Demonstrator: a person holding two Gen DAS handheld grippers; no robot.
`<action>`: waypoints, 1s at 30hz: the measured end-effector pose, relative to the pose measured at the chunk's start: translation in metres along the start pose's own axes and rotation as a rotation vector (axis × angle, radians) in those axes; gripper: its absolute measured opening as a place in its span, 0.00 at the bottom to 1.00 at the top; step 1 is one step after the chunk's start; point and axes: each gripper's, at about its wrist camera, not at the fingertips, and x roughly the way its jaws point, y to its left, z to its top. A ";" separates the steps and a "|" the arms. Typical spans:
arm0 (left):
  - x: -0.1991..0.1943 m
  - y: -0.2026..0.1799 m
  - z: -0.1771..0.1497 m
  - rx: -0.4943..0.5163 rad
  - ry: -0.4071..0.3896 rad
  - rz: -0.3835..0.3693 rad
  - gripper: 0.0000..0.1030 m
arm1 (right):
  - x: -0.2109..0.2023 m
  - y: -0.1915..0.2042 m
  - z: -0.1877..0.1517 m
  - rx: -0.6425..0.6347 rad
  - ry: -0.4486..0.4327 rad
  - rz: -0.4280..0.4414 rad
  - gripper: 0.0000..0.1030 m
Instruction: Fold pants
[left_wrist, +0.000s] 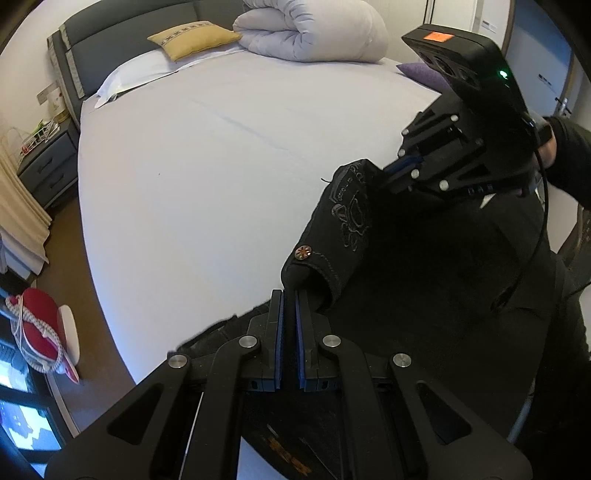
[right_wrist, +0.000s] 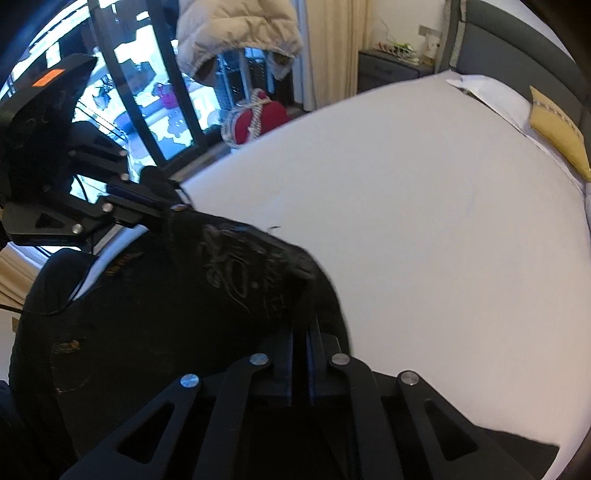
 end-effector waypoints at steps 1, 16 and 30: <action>-0.004 -0.003 -0.005 -0.002 0.001 0.006 0.04 | -0.001 0.007 -0.002 -0.003 -0.009 0.009 0.07; -0.053 -0.082 -0.103 0.062 0.063 0.031 0.04 | -0.026 0.139 -0.077 -0.251 -0.005 -0.093 0.07; -0.061 -0.171 -0.180 0.206 0.161 -0.006 0.04 | -0.015 0.255 -0.172 -0.507 0.084 -0.344 0.06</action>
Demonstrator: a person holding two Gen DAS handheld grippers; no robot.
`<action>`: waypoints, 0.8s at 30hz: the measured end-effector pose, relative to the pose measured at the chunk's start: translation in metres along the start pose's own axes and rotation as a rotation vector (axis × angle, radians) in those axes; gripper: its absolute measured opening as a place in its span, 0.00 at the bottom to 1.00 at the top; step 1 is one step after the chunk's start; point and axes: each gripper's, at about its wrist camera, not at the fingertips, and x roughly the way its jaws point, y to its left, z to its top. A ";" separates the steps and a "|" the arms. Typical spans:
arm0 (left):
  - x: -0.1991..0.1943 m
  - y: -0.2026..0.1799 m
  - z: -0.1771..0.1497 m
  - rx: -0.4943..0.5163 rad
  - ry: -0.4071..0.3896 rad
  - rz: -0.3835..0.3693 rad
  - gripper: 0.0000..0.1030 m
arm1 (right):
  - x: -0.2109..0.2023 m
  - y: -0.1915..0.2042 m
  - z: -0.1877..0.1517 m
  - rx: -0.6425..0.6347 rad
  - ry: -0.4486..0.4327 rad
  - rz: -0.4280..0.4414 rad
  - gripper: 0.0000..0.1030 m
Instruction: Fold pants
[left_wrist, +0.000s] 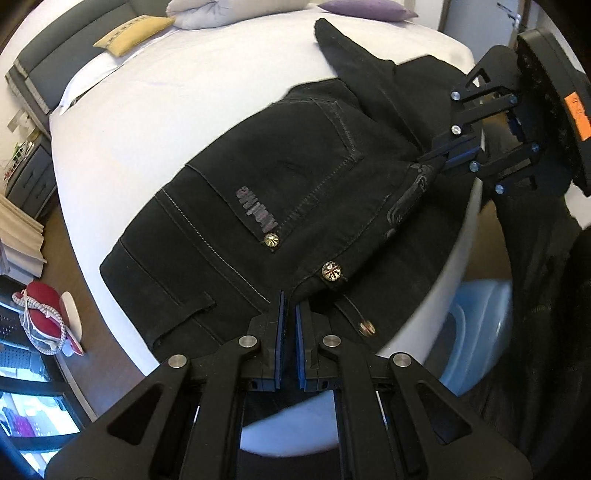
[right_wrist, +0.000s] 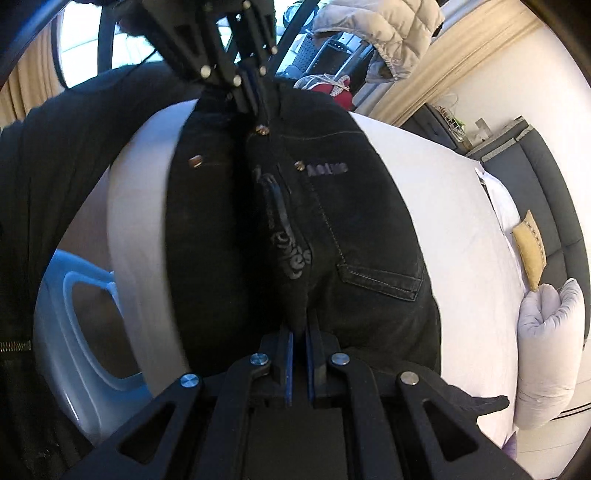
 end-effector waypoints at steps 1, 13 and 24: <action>0.000 -0.005 -0.003 0.006 0.006 -0.001 0.04 | 0.002 0.004 0.000 -0.004 0.004 -0.008 0.06; 0.000 -0.041 -0.037 0.029 0.020 -0.006 0.04 | 0.003 0.039 0.001 -0.045 0.053 -0.069 0.07; -0.005 -0.030 -0.041 -0.015 0.027 -0.040 0.13 | 0.029 0.050 0.004 -0.075 0.098 -0.114 0.08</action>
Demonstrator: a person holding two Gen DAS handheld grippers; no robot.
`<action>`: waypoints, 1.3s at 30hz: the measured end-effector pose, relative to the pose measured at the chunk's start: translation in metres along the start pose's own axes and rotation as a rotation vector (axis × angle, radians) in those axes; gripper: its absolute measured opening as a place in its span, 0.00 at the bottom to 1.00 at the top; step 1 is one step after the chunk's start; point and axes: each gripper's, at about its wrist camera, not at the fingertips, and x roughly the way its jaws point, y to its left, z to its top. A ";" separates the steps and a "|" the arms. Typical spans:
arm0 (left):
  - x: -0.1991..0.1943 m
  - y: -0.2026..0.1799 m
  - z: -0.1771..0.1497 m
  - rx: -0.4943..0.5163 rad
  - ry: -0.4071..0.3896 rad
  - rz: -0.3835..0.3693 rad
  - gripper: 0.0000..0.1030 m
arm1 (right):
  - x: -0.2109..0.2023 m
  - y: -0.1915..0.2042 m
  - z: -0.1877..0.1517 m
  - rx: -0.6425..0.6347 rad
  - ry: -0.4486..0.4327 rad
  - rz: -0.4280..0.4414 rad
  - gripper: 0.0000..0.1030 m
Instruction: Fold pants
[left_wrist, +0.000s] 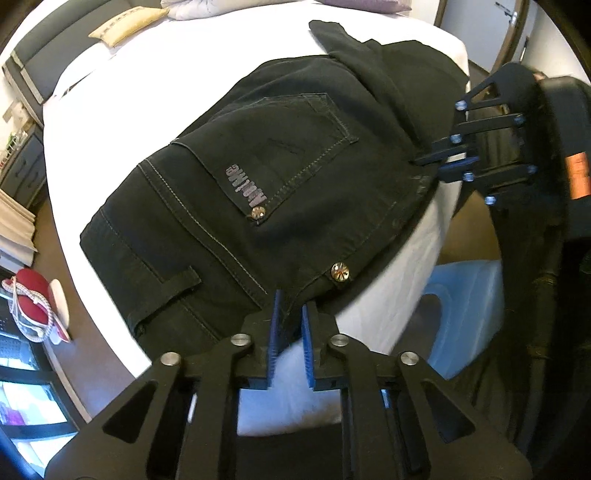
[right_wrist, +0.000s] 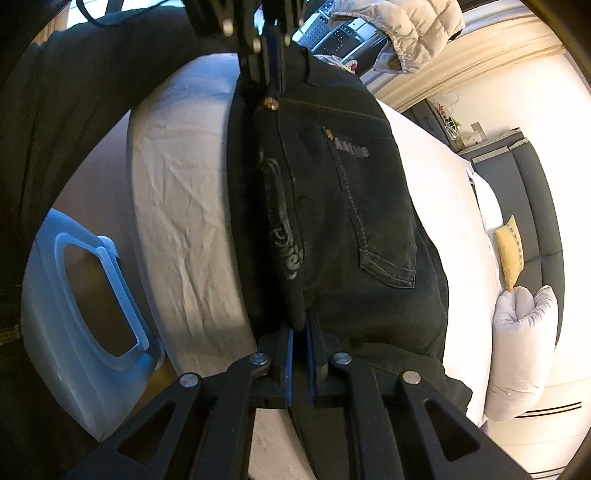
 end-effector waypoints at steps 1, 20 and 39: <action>-0.004 0.002 -0.001 0.007 0.006 0.001 0.14 | 0.003 0.000 0.002 0.000 0.005 -0.003 0.09; 0.056 -0.027 0.070 -0.206 -0.104 -0.072 0.14 | 0.002 -0.011 -0.010 0.260 -0.007 0.042 0.20; 0.070 -0.009 0.073 -0.396 -0.056 -0.158 0.14 | 0.087 -0.309 -0.354 2.155 -0.418 0.388 0.62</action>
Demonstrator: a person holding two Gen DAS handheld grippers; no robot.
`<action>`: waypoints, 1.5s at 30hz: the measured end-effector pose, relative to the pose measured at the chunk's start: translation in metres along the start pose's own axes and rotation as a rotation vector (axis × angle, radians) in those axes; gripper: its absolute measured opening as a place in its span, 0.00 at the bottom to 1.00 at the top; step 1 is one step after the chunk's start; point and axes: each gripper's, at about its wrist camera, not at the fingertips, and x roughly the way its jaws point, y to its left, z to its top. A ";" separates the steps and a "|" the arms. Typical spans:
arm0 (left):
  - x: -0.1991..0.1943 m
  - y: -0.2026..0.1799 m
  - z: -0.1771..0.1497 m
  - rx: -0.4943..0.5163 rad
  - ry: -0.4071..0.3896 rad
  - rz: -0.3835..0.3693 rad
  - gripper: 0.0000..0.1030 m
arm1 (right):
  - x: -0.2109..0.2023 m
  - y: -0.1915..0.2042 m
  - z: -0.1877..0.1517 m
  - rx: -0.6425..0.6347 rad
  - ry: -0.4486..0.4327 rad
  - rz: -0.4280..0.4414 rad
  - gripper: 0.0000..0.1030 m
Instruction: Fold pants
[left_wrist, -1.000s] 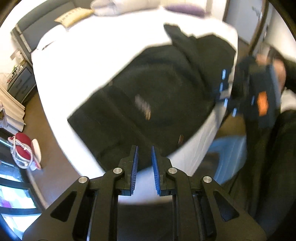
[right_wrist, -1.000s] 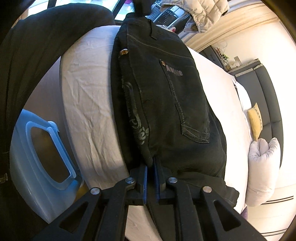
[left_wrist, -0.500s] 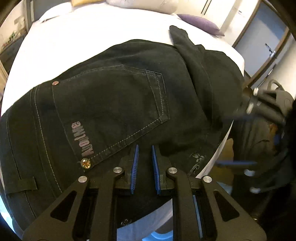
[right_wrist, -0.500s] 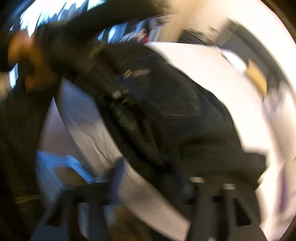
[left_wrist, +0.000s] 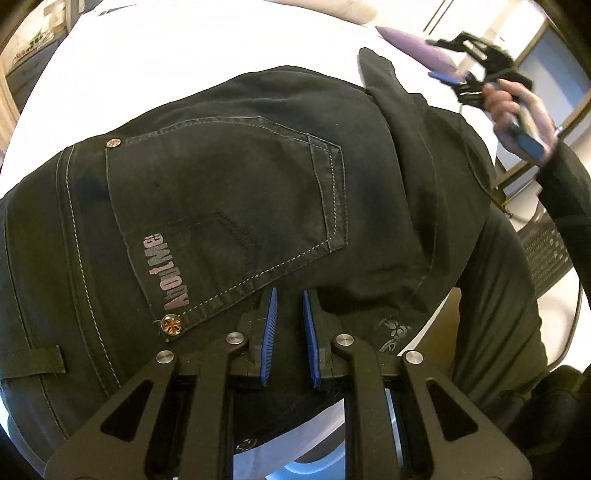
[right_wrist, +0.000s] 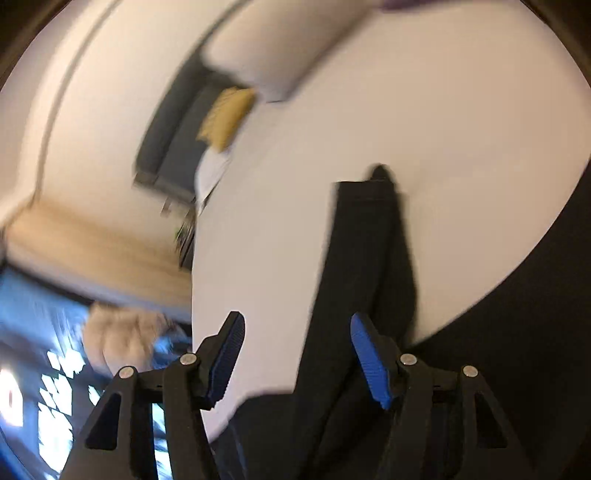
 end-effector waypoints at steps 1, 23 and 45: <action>-0.001 0.003 -0.001 -0.006 0.002 -0.001 0.14 | 0.010 -0.008 0.006 0.039 0.010 -0.006 0.62; -0.006 0.013 -0.002 -0.012 0.018 0.003 0.14 | 0.060 -0.038 0.040 0.201 -0.041 0.037 0.05; -0.002 -0.012 -0.001 0.058 0.035 0.069 0.14 | -0.198 -0.193 -0.093 0.462 -0.523 -0.084 0.05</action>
